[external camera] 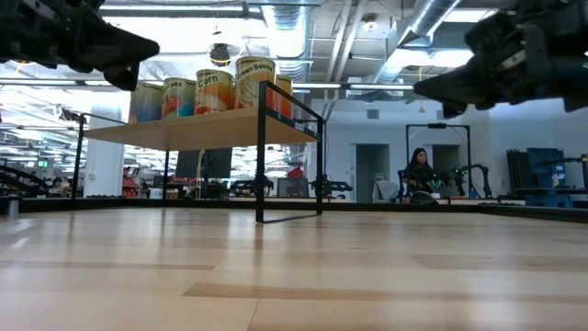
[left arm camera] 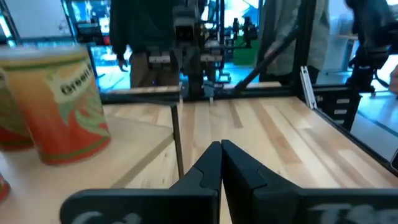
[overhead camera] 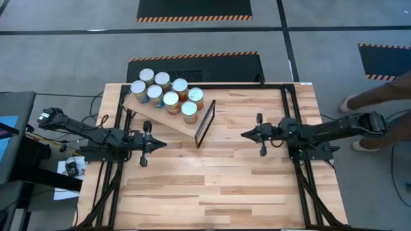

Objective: Pick and place cans onto a shelf
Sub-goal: Return to Home Position

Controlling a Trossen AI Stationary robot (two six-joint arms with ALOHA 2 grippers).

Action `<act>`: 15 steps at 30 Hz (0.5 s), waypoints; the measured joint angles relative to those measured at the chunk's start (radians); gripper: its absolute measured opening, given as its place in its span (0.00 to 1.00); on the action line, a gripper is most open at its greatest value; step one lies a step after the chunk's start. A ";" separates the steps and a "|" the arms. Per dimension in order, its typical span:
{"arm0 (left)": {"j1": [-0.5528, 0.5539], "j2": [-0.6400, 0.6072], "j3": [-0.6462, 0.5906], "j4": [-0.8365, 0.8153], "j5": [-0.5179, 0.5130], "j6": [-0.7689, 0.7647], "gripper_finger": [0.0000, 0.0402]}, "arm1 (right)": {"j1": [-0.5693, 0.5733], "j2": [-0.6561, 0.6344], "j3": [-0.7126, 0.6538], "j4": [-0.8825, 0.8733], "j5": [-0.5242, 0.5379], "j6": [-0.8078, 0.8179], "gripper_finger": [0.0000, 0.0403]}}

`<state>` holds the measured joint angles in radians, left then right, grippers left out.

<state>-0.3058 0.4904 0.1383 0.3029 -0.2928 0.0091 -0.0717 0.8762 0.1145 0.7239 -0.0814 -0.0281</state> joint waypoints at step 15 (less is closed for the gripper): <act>0.000 -0.166 0.000 -0.132 0.020 0.056 0.00 | -0.151 -0.297 -0.106 -0.049 -0.153 0.031 0.03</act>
<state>-0.3054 0.3246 0.1383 0.1706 -0.2732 0.0651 -0.2223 0.5792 0.0082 0.6751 -0.2344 0.0025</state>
